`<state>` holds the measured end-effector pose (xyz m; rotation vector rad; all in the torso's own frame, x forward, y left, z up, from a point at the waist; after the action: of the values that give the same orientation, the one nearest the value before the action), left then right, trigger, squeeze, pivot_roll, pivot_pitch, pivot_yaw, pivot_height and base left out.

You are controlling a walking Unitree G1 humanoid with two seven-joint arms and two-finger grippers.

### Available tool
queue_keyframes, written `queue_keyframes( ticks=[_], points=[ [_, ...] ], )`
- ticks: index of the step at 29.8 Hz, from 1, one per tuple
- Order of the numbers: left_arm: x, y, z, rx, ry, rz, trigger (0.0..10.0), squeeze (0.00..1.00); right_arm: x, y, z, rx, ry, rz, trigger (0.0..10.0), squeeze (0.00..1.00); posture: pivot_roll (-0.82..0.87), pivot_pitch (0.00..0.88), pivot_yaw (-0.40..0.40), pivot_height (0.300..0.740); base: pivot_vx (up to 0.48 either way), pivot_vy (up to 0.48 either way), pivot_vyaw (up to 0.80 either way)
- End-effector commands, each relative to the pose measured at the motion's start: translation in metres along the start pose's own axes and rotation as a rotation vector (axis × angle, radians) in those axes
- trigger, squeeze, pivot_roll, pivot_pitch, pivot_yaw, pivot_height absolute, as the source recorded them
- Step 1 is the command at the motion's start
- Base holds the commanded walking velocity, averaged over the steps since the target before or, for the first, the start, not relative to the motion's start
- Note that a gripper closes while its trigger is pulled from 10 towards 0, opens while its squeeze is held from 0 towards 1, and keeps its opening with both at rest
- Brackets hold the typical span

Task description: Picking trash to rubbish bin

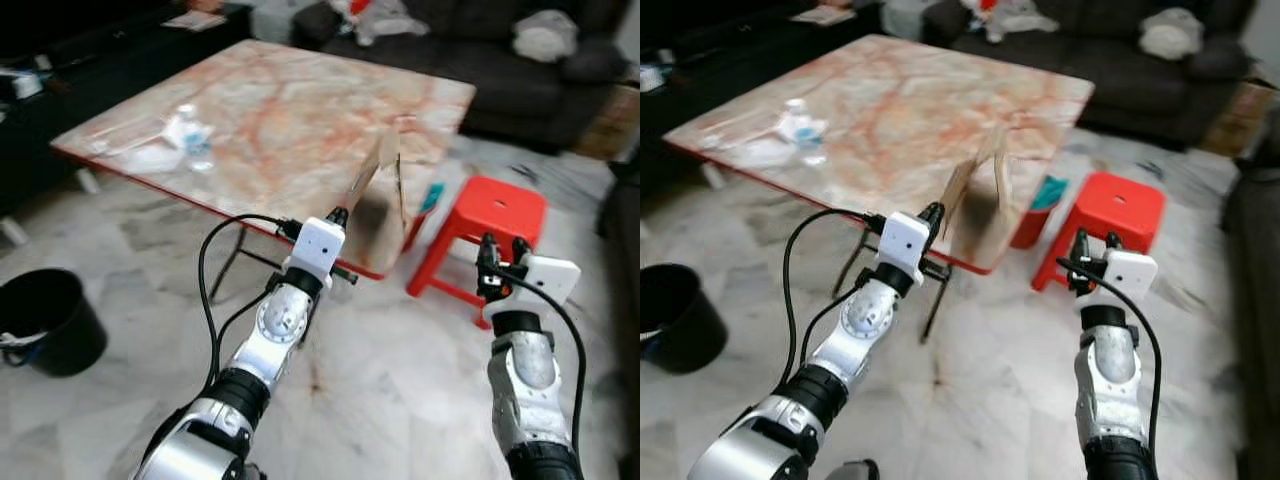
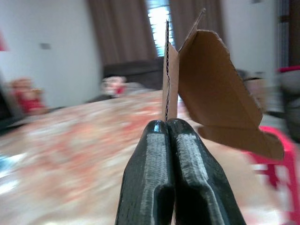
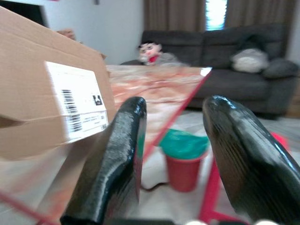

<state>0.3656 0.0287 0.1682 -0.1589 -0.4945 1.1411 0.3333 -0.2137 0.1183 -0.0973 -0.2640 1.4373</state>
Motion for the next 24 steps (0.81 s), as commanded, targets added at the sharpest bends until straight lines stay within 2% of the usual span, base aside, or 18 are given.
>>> queue_keyframes(
  ticks=[1,24],
  points=[
    [0.0001,0.0021,-0.0012,0.002,0.002,-0.001,10.0,0.00,0.0015,-0.0026,0.0042,-0.012,-0.002,0.007,10.0,0.00,0.04,0.091,-0.049,0.740,0.000,0.000,0.80],
    [-0.0021,0.0038,-0.0011,0.003,0.015,-0.008,10.0,0.00,0.0032,0.0002,0.0013,0.001,-0.001,0.020,10.0,0.00,0.04,0.094,-0.050,0.740,0.000,0.000,0.80]
  ],
)
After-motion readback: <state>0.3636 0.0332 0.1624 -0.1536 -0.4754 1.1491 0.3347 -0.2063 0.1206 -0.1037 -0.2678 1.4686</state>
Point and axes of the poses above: a point about 5 cm out from each wrist's last joint towards the gripper, its own y axis pointing back from the gripper into the wrist, its own z axis along the axis of the wrist's last joint, x = y × z, the point moved 3 cm from there along -y, pointing out of the wrist towards the gripper, and after that the axes turned 3 degrees about -y, right-handed, at the moved point
